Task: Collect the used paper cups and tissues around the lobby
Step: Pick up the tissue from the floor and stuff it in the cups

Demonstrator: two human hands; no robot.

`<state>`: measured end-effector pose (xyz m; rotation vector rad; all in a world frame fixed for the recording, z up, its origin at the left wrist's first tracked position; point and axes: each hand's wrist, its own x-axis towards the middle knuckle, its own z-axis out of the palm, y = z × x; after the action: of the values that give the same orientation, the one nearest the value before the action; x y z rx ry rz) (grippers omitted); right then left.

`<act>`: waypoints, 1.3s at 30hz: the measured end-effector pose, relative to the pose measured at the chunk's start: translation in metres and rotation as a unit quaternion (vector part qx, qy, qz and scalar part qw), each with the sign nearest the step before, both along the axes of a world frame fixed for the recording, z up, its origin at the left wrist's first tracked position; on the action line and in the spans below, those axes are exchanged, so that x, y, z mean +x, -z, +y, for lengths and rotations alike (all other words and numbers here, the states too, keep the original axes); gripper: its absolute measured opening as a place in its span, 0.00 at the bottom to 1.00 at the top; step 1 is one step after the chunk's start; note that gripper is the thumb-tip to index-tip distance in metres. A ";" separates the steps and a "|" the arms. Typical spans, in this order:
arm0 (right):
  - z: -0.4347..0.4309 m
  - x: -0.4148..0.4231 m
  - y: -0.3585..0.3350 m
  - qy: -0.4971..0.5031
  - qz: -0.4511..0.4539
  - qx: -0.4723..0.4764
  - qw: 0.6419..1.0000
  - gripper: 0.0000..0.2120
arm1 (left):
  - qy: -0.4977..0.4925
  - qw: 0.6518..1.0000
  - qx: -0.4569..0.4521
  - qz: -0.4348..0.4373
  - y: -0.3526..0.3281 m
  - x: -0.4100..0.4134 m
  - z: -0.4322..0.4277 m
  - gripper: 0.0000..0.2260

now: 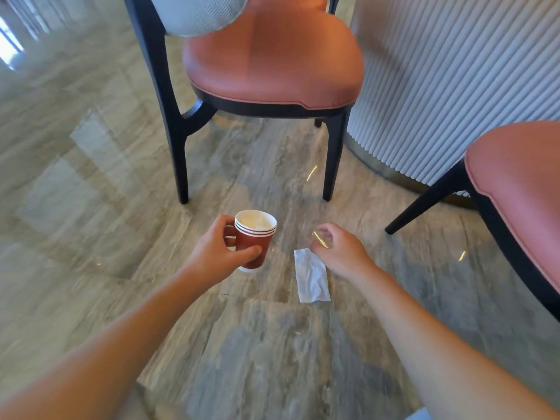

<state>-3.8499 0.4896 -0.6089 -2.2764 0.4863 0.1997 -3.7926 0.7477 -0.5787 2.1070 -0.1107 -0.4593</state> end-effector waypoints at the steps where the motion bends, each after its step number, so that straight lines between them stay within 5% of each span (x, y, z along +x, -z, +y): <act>1: -0.005 0.001 0.015 -0.006 0.017 -0.004 1.000 0.23 | 0.001 1.000 0.005 0.009 0.009 0.004 0.003 0.24; 11: -0.004 -0.029 0.144 -0.035 0.098 -0.062 0.993 0.24 | 0.092 0.991 0.073 0.065 0.072 -0.006 0.007 0.30; 17: 0.000 -0.019 0.204 -0.065 0.049 -0.139 0.987 0.24 | 0.161 0.980 0.098 0.060 0.098 -0.012 0.000 0.34; 24: 0.015 -0.046 0.245 -0.036 0.018 -0.202 0.979 0.10 | 0.179 0.975 0.120 0.048 0.107 -0.019 0.012 0.29; 31: 0.009 -0.036 0.208 0.071 0.007 -0.008 0.997 0.15 | 0.174 0.975 0.138 0.006 0.090 -0.002 0.008 0.34; 33: 0.005 -0.019 0.173 0.080 -0.009 0.006 0.997 0.08 | 0.165 0.977 0.136 -0.008 0.077 0.001 0.006 0.34; 39: -0.003 0.028 0.035 0.103 -0.103 0.078 0.986 0.11 | 0.058 0.996 0.034 -0.051 0.023 0.006 -0.012 0.27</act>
<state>-3.8216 0.4865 -0.6442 -2.0497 0.5714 -0.0969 -3.7863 0.7360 -0.6012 2.1995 -0.2808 -0.4301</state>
